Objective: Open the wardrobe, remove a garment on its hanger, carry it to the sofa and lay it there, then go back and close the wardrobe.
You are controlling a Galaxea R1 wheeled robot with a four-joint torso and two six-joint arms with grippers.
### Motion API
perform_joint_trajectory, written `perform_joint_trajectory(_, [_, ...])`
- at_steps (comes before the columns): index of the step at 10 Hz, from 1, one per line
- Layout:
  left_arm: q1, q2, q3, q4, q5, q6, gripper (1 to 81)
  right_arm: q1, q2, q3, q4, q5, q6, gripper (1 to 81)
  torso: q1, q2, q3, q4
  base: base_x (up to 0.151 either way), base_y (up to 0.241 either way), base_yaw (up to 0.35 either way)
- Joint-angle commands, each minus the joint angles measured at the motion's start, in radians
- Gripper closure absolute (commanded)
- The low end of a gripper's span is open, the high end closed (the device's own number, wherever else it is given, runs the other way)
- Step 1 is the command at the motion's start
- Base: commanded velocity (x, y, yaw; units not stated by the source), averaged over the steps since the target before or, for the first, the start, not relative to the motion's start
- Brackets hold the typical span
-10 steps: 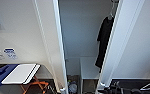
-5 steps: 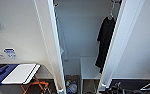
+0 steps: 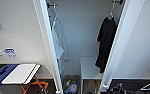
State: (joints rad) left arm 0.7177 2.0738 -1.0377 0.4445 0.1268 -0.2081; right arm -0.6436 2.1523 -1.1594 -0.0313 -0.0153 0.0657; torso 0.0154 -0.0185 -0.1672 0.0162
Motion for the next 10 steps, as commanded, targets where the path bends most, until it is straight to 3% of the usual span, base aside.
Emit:
perform_joint_trajectory(1, [-0.016,0.011,0.315,-0.052,-0.041,-0.024,1.0,0.041,-0.018,0.136,0.025,-0.166,0.04,1.0,0.0,0.0,0.0,0.0,0.0,0.0,0.0])
perform_joint_trajectory(10, [0.061,-0.089,0.373,-0.01,-0.052,-0.02,1.0,0.034,-0.176,0.173,0.027,-0.163,0.042,1.0,0.001,0.0,0.0,0.0,0.0,0.0,0.0])
